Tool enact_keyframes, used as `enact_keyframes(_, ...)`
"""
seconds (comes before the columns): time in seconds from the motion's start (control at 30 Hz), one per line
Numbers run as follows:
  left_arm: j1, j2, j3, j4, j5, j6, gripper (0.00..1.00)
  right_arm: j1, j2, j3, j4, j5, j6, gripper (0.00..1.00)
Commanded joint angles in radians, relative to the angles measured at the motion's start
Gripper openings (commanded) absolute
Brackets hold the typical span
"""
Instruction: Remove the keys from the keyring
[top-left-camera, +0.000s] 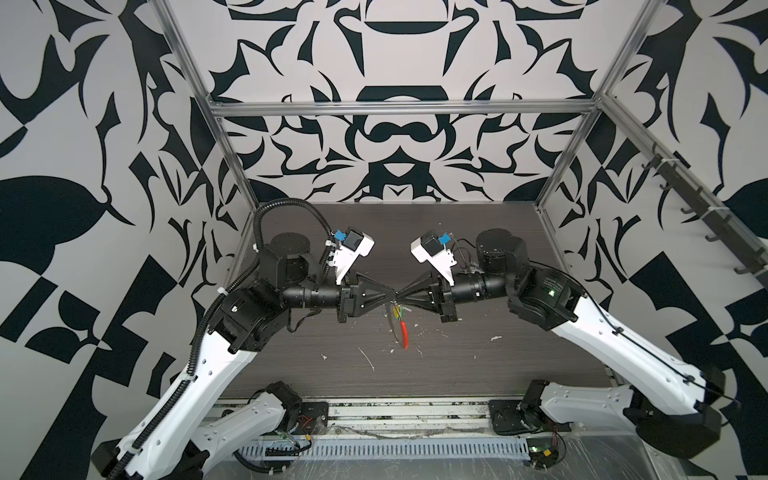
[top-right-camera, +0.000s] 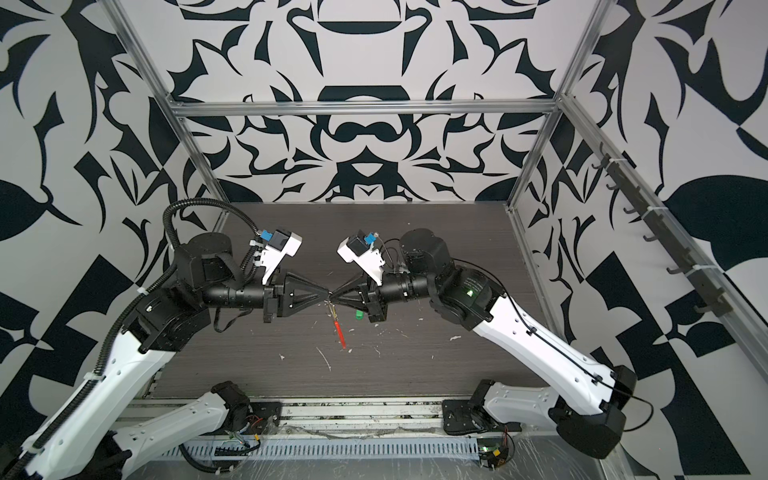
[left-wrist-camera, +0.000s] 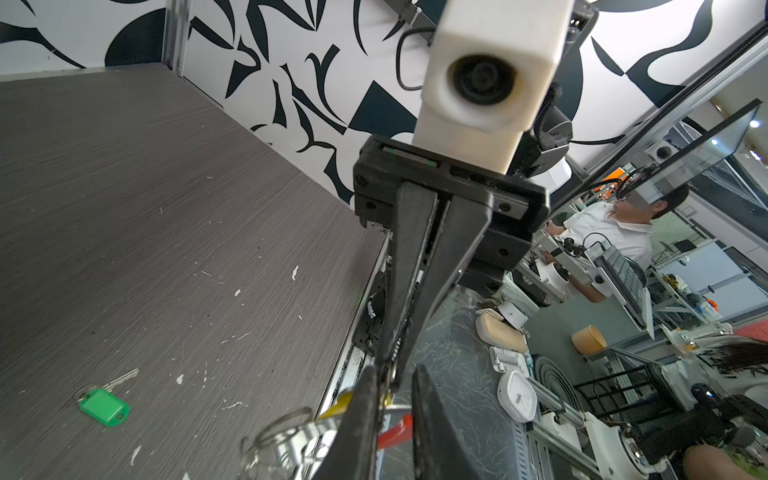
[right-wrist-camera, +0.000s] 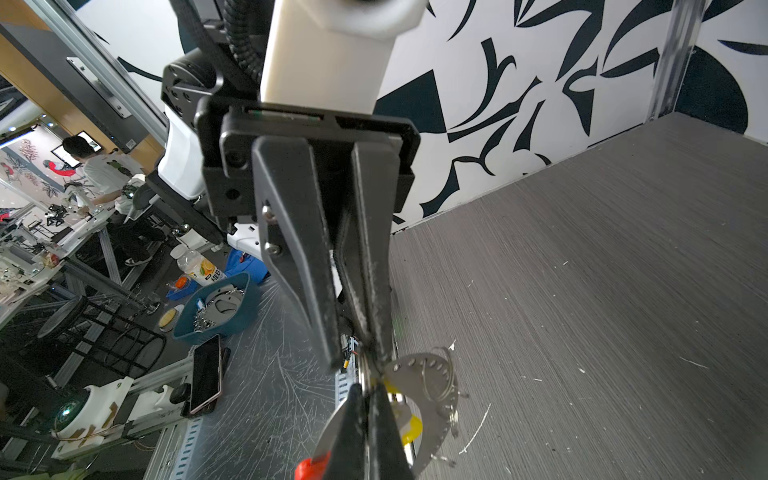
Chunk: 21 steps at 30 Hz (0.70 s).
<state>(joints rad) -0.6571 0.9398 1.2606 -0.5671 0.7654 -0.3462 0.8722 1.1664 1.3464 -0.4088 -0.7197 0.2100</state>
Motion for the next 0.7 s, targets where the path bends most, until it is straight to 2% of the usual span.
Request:
enact_keyframes(0.0,-0.004,0.004,0.025,-0.040,0.029,0.014,0.18,0.002,-0.010,0.054,0.018,0.001,-0.017,0.00)
enact_keyframes(0.33,-0.009,0.002,0.020,-0.026,0.008,0.013,0.00,0.001,0.002,0.062,0.026,-0.001,-0.002,0.00)
enact_keyframes(0.53,-0.016,-0.053,-0.068,0.123,-0.057,-0.025,0.00,0.002,-0.005,0.046,0.072,0.013,0.018,0.00)
enact_keyframes(0.67,-0.016,-0.094,-0.134,0.239,-0.088,-0.052,0.00,0.001,-0.025,0.027,0.108,0.051,0.019,0.23)
